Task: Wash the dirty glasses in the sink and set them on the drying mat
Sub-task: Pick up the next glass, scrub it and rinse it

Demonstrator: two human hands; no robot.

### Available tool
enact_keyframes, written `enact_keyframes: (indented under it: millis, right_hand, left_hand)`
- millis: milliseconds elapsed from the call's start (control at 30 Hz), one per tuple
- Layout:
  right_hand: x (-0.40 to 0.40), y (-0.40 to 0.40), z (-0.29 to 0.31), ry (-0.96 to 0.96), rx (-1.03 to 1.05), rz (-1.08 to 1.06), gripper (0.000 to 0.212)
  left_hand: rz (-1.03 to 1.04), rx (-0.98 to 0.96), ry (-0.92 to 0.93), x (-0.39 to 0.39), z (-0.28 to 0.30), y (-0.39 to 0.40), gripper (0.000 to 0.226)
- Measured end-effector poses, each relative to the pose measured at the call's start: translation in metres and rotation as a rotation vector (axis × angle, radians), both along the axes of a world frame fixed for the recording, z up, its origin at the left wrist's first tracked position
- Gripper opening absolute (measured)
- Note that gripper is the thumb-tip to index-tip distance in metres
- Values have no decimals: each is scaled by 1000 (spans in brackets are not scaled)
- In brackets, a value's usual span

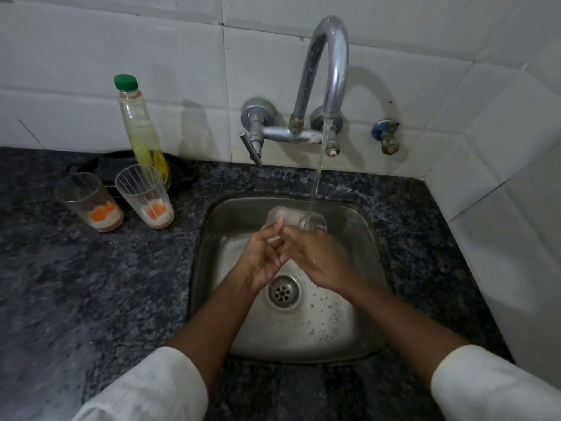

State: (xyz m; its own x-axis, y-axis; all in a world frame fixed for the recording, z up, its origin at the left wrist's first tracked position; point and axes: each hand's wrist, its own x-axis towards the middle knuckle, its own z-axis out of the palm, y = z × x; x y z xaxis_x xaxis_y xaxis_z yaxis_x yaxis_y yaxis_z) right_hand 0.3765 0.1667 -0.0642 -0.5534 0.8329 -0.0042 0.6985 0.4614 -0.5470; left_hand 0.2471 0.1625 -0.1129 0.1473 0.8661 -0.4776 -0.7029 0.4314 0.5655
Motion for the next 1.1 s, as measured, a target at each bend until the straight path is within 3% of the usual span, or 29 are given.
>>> enact_keyframes:
  millis: [33,67,100,133,233,267,300,367,400,433,533,600,667,733,833,967,1100]
  right_hand:
    - [9,3,-2,-275,159,120,24]
    - [16,6,0,-367,183,166,25]
    - [17,8,-1,-300,155,162,26]
    - [14,8,0,-159,52,89,28]
    - [-10,7,-4,562,-434,-336,23]
    - [-12,3,-3,603,-412,-339,20]
    - [-7,1,-4,475,-251,-231,19]
    - [9,1,-3,-30,72,95,18]
    - [16,3,1,-264,143,188,19]
    - [20,6,4,-368,167,219,20]
    - [5,1,7,-152,192,93,29]
    - [0,-2,11,-201,238,73,27]
    - [0,-6,13,-503,319,169,21]
    - [5,-6,8,-601,350,162,25]
    - [6,-5,-2,-279,200,-59,23]
    - [-2,-13,-16,677,-332,-533,26]
    - [-19,-19,-22,1130,-711,-733,17]
  left_hand:
    - [-57,-43,90,-2,1,3,38]
    - [-98,-82,162,-2,2,4,42]
    - [-114,-96,188,0,-1,3,44]
    - [-101,-79,150,3,-1,-1,45]
    - [42,-7,-153,15,1,-10,27]
    - [69,1,-186,15,1,-9,27]
    - [61,1,-136,12,3,-4,26]
    - [-33,-60,57,4,8,4,40]
    - [-89,-105,121,3,7,6,53]
    - [-109,-121,124,3,4,4,59]
    - [-38,-23,-150,10,3,-9,50]
    - [-5,-14,-311,12,2,-13,46]
    - [-27,-91,-174,8,1,-4,45]
    - [-103,-169,94,5,8,2,47]
    - [-106,-194,160,11,12,4,52]
    - [75,-89,89,23,11,-1,41]
    - [137,-10,30,22,6,-8,31]
